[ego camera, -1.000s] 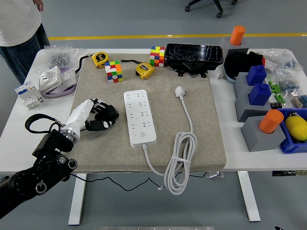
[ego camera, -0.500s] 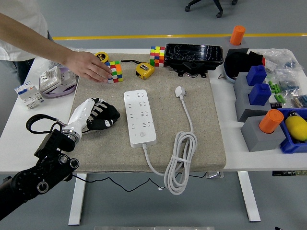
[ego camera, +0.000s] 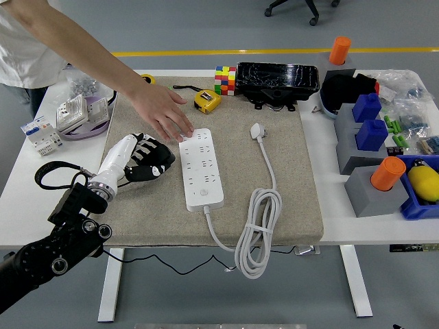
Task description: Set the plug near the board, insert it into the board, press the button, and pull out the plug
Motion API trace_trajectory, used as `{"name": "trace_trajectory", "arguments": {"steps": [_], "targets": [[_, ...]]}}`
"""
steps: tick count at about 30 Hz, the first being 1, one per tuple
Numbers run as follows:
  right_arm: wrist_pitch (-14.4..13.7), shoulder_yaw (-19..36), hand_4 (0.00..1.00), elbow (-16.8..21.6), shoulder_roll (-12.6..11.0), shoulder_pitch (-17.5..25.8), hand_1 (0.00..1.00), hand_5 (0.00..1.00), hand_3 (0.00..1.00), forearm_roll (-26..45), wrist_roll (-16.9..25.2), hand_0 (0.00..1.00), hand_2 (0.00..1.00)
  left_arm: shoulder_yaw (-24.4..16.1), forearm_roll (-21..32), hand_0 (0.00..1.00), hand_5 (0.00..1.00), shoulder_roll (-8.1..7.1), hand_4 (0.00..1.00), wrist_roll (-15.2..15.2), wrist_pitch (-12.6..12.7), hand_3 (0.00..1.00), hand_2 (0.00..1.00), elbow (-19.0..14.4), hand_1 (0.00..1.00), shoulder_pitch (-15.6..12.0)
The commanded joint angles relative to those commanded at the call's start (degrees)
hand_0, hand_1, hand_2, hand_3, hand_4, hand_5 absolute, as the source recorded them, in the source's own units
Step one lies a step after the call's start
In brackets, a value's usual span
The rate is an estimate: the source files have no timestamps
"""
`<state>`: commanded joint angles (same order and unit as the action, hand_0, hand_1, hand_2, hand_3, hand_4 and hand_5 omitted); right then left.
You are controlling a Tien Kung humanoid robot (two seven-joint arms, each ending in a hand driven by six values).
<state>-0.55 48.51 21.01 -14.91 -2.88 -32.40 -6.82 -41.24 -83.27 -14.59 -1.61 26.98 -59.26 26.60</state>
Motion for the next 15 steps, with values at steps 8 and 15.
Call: {"name": "trace_trajectory", "arguments": {"steps": [8,15], "targets": [[0.01,-0.15,0.933,0.10,0.03,-0.08,0.687,0.528,0.596,0.05,0.02,0.679,0.694,3.63,1.33,0.359,0.002,-1.18,0.614,-4.84,-2.84,0.578,0.465,-0.02,0.376,3.12],[0.03,-0.32,0.933,0.05,0.03,-0.18,0.687,0.528,0.596,0.22,0.01,0.679,0.694,8.53,0.06,0.365,0.002,-1.35,0.617,-5.43,-5.93,0.577,0.465,1.77,0.377,7.35]]}}
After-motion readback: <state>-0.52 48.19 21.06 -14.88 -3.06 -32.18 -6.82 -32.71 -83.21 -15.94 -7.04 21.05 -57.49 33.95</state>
